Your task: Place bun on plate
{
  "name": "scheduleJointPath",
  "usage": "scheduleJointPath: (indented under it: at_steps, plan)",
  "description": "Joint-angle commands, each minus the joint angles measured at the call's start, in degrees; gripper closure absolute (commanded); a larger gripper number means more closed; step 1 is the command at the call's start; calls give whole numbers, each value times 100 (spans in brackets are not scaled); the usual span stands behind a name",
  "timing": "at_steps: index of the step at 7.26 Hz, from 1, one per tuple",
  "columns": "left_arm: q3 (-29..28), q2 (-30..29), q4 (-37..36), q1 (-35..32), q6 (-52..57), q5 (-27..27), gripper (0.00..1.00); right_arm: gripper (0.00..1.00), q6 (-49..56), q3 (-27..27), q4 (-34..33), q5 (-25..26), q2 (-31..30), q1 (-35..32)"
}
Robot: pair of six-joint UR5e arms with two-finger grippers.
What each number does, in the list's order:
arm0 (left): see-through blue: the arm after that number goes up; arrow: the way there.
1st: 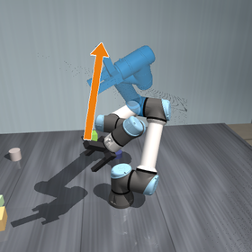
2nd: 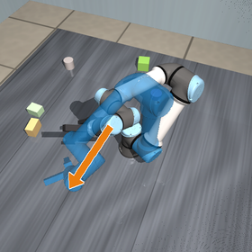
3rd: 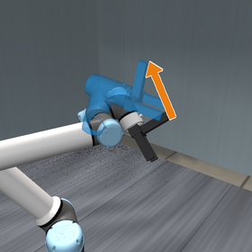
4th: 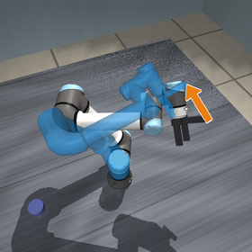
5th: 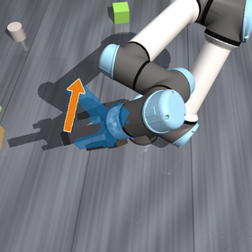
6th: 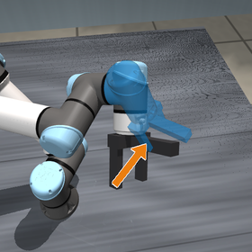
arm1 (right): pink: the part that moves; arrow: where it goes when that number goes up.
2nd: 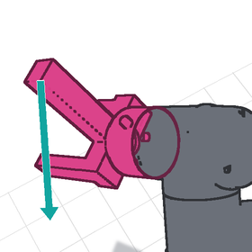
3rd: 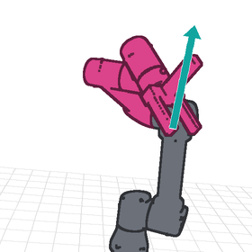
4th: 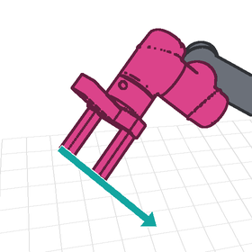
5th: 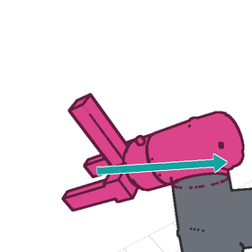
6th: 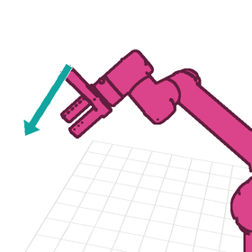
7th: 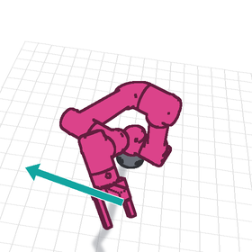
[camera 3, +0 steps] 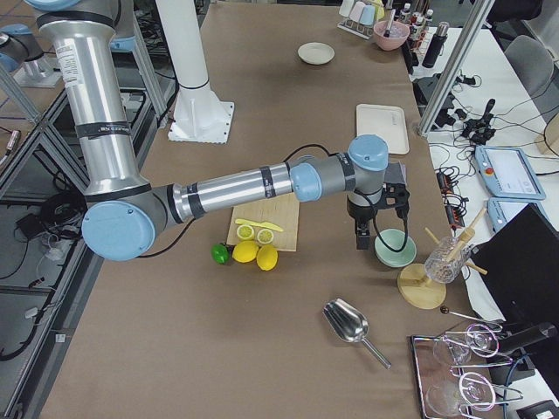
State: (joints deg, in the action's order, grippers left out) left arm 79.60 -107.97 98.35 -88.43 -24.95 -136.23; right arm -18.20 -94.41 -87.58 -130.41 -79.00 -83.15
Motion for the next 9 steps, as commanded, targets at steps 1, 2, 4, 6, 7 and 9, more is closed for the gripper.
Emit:
scheduleJointPath:
  at_steps: [1,2,4,6,7,9]
  plan:
    - [107,4,-9,-16,-1,0,2,0,9,10,4,7,8,0]
    - [212,100,-9,-86,-1,-61,2,0,9,-7,4,7,17,0]
    - [371,109,87,-104,7,-71,2,0,9,-34,13,16,34,0]
    - [433,109,158,-183,7,-70,2,0,9,-34,13,42,140,0]
    - [398,118,115,-174,-71,-88,2,0,9,-17,13,60,148,0]
    - [285,127,158,-183,-89,-114,2,0,9,-8,5,42,114,0]
